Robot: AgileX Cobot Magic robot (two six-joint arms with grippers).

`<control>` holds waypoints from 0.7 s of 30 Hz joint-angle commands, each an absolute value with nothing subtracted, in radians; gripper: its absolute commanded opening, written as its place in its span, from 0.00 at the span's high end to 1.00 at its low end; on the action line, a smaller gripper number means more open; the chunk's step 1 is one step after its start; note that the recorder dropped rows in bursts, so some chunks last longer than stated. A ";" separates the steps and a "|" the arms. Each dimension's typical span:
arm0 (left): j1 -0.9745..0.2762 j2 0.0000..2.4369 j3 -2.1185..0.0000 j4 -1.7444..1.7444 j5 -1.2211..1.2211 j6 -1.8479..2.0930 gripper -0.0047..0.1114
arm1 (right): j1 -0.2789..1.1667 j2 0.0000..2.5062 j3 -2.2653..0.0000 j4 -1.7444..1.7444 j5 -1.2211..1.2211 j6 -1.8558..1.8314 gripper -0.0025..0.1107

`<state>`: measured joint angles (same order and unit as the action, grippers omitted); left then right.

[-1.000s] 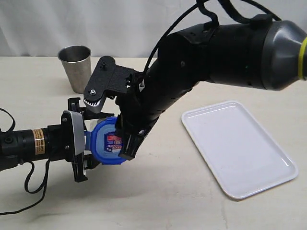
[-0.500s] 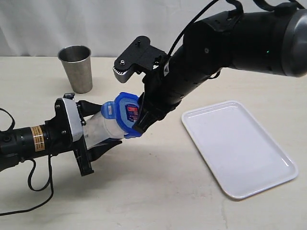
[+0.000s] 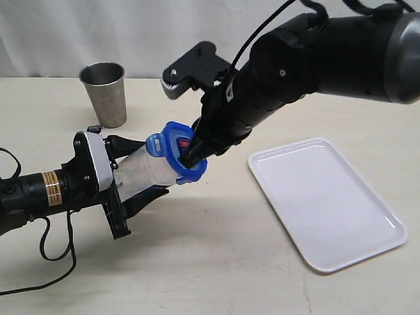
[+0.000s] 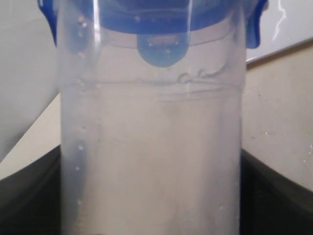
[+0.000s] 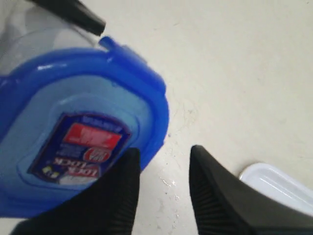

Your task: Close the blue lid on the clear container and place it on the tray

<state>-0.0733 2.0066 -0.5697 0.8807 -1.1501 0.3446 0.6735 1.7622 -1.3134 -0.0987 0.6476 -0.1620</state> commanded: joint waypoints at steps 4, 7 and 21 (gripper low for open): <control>-0.081 1.996 -0.573 0.787 -1.162 0.332 0.96 | 0.673 1.693 -1.411 0.225 0.663 0.015 0.52; -0.081 1.996 -0.573 0.780 -1.162 0.332 0.96 | 0.677 1.700 -1.417 0.341 0.687 -0.043 0.52; -0.081 1.996 -0.573 0.784 -1.173 0.313 0.96 | 0.677 1.830 -1.417 0.317 0.626 -0.086 0.63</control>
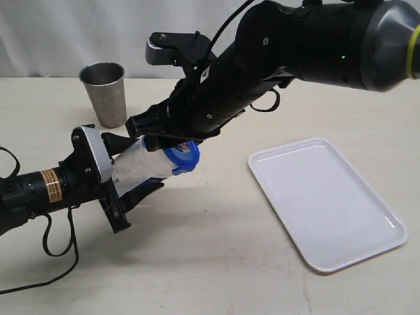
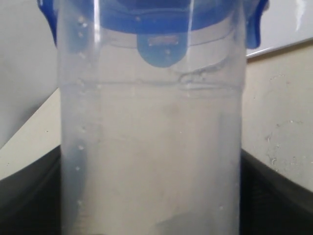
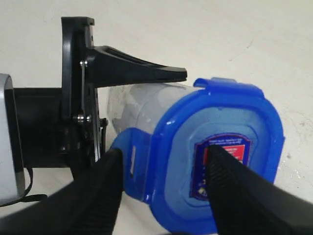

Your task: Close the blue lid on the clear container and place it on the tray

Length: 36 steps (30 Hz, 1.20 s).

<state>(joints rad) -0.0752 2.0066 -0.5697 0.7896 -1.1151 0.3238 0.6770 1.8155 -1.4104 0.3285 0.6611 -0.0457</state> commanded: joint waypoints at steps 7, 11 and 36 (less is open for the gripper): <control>-0.081 1.996 -0.573 0.787 -1.180 0.313 0.96 | 0.709 1.870 -1.417 0.299 0.627 -0.177 0.74; -0.081 1.996 -0.573 0.802 -1.187 0.313 0.96 | 0.740 1.889 -1.418 0.247 0.622 -0.164 0.74; -0.081 1.996 -0.573 0.859 -1.209 0.287 0.96 | 0.783 1.941 -1.453 0.000 0.615 -0.017 0.74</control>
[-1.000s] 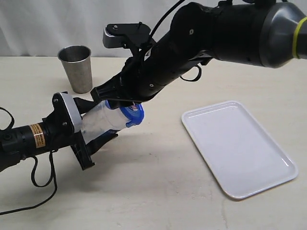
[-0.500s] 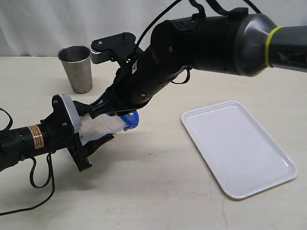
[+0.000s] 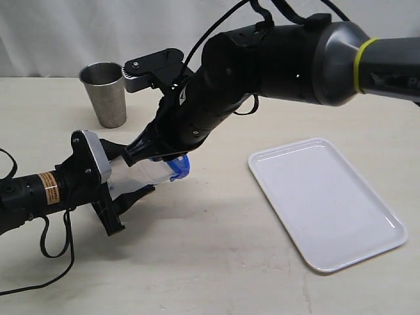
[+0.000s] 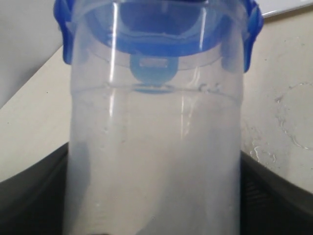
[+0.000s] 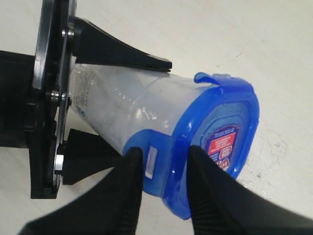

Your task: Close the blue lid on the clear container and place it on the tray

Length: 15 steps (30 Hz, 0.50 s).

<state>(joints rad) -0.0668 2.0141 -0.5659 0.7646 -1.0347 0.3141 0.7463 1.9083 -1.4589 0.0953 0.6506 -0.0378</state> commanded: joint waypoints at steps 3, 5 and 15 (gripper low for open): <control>-0.081 1.996 -0.573 0.861 -1.209 0.285 0.96 | 0.805 1.941 -1.453 -0.113 0.612 0.062 0.74; -0.081 1.996 -0.573 0.861 -1.209 0.283 0.96 | 0.808 1.941 -1.453 -0.124 0.612 0.084 0.74; -0.081 1.996 -0.573 0.878 -1.213 0.281 0.96 | 0.829 1.972 -1.453 -0.150 0.599 0.092 0.74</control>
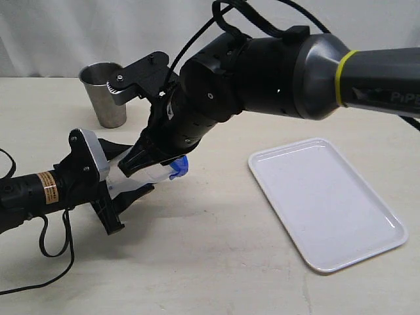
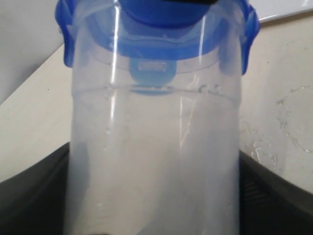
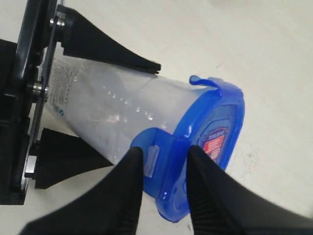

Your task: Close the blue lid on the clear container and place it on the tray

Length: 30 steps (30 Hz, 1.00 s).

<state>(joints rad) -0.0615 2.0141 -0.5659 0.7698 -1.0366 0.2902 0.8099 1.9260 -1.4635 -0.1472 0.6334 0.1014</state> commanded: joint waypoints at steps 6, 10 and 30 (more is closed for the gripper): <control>-0.081 1.996 -0.573 0.878 -1.221 0.281 0.96 | 0.828 1.941 -1.489 -0.143 0.621 0.081 0.74; -0.081 1.996 -0.573 0.872 -1.221 0.283 0.96 | 0.828 1.876 -1.515 -0.079 0.625 0.013 0.74; -0.081 1.996 -0.573 0.776 -1.221 0.325 0.96 | 0.672 1.477 -1.495 -0.076 0.922 -0.014 0.75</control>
